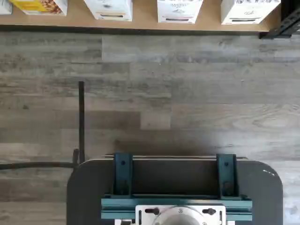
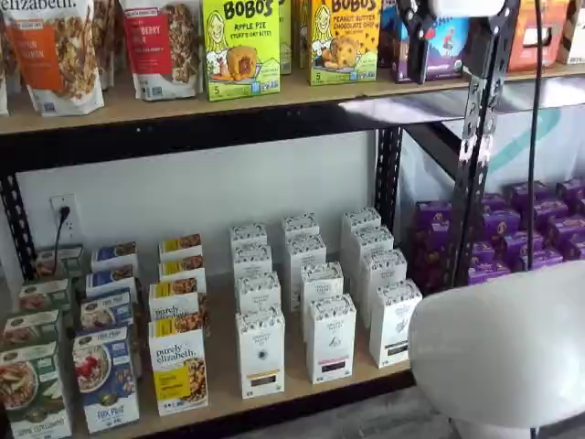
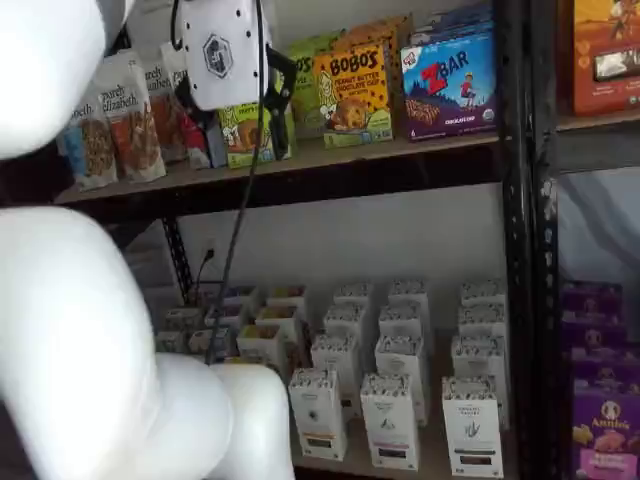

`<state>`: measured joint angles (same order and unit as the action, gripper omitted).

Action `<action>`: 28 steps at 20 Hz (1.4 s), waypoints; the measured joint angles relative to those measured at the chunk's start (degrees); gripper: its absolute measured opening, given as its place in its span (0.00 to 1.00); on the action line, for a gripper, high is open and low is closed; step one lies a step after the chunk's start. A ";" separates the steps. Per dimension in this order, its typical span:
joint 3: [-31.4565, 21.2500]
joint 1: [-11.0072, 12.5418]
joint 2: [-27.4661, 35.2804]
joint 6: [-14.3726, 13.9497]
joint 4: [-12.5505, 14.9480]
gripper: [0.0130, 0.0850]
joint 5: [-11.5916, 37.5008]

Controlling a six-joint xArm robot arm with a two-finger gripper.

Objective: Pick up the white box with a yellow strip in the middle, on the bottom shelf, the fourth box from the left

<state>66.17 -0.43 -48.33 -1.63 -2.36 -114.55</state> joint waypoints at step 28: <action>-20.63 -8.65 -0.16 -8.04 -0.75 1.00 23.21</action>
<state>45.55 -9.08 -48.49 -9.67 -3.11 -91.33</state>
